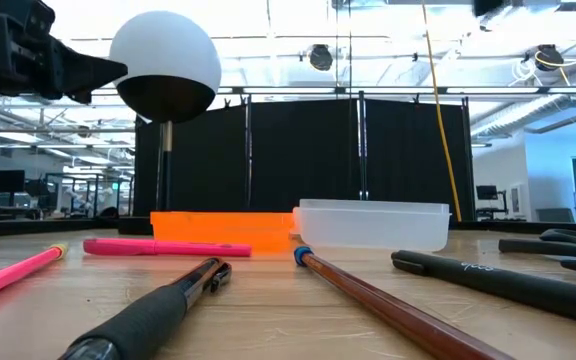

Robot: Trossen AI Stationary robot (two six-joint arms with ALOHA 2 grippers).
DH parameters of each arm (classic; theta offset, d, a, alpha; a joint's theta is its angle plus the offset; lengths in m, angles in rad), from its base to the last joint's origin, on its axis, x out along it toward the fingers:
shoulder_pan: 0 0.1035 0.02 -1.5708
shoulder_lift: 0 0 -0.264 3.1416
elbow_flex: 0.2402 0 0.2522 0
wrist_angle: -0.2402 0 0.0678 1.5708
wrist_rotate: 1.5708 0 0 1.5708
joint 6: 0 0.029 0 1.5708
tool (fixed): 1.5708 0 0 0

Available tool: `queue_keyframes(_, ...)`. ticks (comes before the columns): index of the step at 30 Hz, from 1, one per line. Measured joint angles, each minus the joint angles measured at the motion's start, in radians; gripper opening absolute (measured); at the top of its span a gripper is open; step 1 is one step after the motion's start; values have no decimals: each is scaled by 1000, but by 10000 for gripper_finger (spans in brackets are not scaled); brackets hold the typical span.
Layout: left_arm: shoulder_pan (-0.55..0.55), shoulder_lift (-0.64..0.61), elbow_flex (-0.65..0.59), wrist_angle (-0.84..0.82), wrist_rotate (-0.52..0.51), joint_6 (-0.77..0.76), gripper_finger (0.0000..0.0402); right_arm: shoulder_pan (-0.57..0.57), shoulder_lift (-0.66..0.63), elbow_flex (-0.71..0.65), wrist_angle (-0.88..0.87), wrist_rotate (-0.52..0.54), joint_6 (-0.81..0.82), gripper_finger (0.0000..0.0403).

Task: Pick & place school supplies into a supply box
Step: Put the black scissors into the orange supply box

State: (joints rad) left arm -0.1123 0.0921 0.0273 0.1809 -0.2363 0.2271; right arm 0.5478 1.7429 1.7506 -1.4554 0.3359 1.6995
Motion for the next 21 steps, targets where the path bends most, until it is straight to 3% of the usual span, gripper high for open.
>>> queue_keyframes(6, 0, 0, 0, 7, 0, 33, 31, 18, 47, -82, -10, -17, 131, 0)
queue_keyframes(11, 0, 0, 0, 11, 2, 71, 31, 4, 53, -208, 102, -167, 157, 10)
queue_keyframes(15, 0, 0, 0, 12, 25, 97, 31, 2, 53, -315, 217, -234, 162, 50)
queue_keyframes(21, 0, 0, 0, 14, 62, 117, 31, -9, 53, -401, 293, -202, 149, 153)
